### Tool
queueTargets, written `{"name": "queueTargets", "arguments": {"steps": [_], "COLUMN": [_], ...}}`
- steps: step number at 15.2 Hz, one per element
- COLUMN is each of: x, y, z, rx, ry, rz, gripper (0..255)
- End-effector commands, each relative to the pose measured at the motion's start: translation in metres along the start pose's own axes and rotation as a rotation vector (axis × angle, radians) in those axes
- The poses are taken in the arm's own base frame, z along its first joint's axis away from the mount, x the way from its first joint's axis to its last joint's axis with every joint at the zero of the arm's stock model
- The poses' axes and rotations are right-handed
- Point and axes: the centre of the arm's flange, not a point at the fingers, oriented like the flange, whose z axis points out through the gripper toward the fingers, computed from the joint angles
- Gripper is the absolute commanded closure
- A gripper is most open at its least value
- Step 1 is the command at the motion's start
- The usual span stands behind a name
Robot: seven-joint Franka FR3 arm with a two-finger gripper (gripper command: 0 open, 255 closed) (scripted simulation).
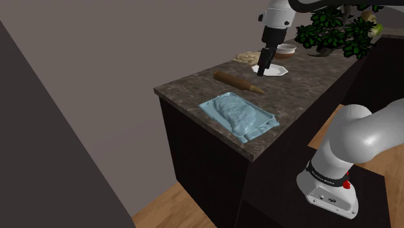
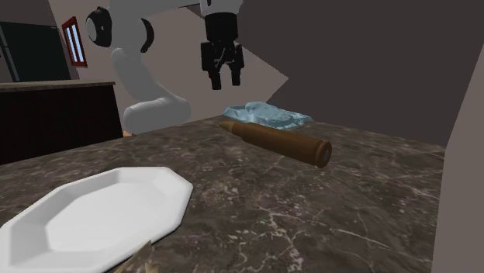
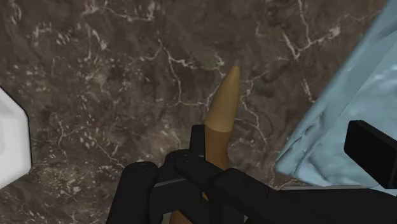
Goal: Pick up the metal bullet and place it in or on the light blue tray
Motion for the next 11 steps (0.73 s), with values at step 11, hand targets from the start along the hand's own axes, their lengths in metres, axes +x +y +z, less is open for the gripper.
{"name": "queueTargets", "arguments": {"steps": [11], "x": [0.129], "y": [0.021], "z": [0.058], "rx": [-0.126], "ry": [-0.096], "rz": [0.138], "gripper": [0]}}
